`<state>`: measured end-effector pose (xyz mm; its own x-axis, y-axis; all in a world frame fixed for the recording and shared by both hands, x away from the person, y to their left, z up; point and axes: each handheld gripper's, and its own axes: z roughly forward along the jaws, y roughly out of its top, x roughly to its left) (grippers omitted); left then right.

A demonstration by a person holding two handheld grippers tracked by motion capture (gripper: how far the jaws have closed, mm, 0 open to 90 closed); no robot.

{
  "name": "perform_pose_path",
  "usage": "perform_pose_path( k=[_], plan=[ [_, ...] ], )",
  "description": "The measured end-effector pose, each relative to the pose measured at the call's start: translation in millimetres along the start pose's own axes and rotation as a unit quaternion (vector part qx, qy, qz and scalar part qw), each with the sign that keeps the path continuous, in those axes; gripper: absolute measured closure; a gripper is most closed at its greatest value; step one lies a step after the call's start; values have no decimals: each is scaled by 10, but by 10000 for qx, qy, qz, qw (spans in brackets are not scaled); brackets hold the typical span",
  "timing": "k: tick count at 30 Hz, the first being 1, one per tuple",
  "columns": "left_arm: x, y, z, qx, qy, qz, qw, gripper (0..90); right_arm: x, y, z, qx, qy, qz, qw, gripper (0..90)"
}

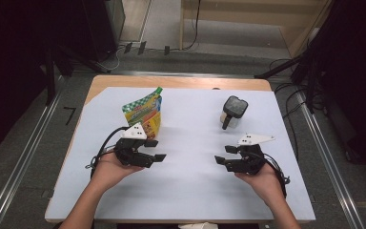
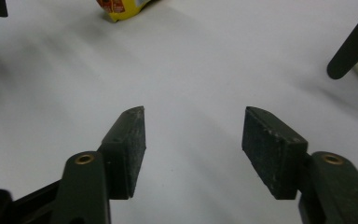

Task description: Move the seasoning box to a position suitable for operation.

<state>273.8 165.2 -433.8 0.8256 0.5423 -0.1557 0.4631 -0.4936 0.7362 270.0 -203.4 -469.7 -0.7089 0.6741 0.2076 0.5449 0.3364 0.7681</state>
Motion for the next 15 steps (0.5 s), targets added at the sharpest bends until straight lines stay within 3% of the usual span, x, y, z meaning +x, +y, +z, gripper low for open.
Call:
perform_pose_path(
  k=[15],
  plan=[
    [46,-3,-3,67,3,-162,9998,390,-73,13,-52,-91,-284,19,9996,456]
  ],
)
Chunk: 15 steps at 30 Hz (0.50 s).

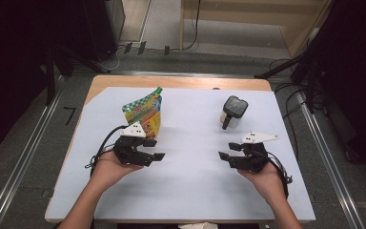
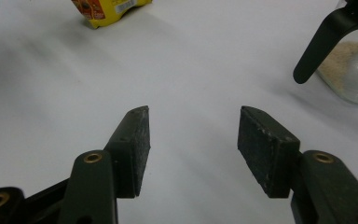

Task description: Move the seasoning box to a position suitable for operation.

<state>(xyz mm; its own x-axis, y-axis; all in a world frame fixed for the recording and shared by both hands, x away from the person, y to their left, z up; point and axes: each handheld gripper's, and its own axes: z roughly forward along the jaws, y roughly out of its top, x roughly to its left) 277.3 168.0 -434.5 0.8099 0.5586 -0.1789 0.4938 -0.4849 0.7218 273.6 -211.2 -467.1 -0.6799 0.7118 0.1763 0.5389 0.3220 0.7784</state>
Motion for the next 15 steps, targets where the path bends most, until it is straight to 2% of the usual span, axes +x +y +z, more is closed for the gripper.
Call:
perform_pose_path(
  k=[11,15],
  plan=[
    [-14,3,3,41,-36,33,10000,389,-131,24,-26,-90,-192,70,9998,519],
    [-6,-2,-8,48,-30,29,10000,391,-235,31,-28,-143,-343,144,9992,549]
  ],
)
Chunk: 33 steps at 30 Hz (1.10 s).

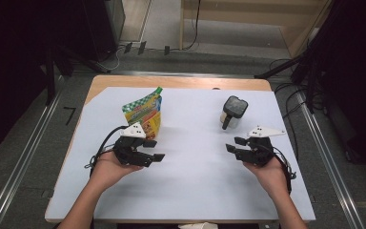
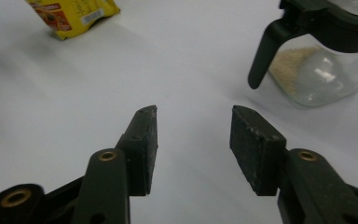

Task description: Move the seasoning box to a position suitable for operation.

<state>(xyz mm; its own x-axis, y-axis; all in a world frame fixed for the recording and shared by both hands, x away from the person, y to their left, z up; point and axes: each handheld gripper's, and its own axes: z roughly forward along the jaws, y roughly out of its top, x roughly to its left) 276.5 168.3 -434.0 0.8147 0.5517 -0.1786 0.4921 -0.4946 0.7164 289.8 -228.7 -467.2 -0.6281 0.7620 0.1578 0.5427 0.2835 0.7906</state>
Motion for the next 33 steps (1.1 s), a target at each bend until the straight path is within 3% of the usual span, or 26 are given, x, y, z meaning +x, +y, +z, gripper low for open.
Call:
perform_pose_path(
  k=[3,10,17,20,25,33],
  plan=[
    [-1,-6,-4,-17,8,-11,10000,393,-72,9,18,-57,-74,86,9999,608],
    [-28,-25,-19,19,27,23,10000,394,-235,32,173,22,-251,180,9995,639],
    [-20,-45,-46,-19,68,-50,10000,395,-356,162,251,31,-416,252,9988,848],
    [-23,-44,-47,-5,81,-26,10000,396,-389,204,266,56,-429,292,9986,898],
    [-34,-47,-36,-35,79,-30,10000,398,-513,283,390,239,-542,290,9978,900],
    [-42,-73,-48,-11,102,-14,9999,398,-534,296,537,251,-643,326,9971,900]
  ],
)
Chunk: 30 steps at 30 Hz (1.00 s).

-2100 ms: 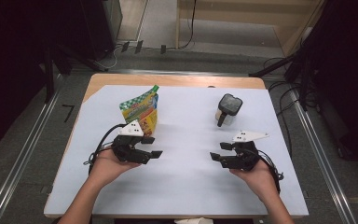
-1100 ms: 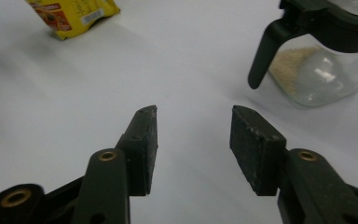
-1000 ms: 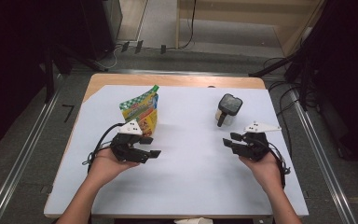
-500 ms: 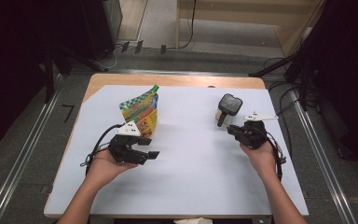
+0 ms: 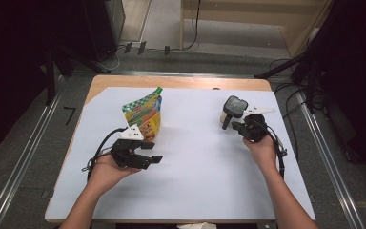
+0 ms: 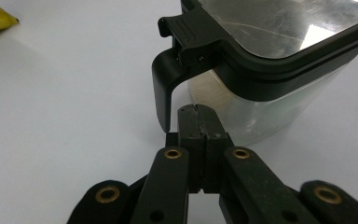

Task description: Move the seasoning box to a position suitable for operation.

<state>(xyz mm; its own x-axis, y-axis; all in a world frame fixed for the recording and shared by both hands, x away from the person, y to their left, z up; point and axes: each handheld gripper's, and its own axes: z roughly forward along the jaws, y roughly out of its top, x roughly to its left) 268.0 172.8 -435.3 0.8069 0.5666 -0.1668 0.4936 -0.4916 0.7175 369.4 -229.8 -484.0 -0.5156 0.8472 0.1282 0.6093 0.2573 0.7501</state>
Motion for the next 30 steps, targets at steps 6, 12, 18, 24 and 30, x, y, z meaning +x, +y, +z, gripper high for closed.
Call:
perform_pose_path(
  k=[6,12,18,24,30],
  plan=[
    [-5,-34,-36,-19,46,-22,10000,399,39,-3,54,-82,43,64,9999,900],
    [8,-68,-64,-33,113,-66,9999,399,58,20,105,-102,47,85,9999,900],
    [9,-90,-78,10,149,-84,9999,399,124,62,157,-96,94,84,9999,900],
    [16,-99,-85,-12,155,-100,9998,399,171,76,201,-157,151,102,9997,900],
    [29,-96,-86,-12,144,-108,9998,399,121,71,133,-172,249,76,9995,891]
  ],
)
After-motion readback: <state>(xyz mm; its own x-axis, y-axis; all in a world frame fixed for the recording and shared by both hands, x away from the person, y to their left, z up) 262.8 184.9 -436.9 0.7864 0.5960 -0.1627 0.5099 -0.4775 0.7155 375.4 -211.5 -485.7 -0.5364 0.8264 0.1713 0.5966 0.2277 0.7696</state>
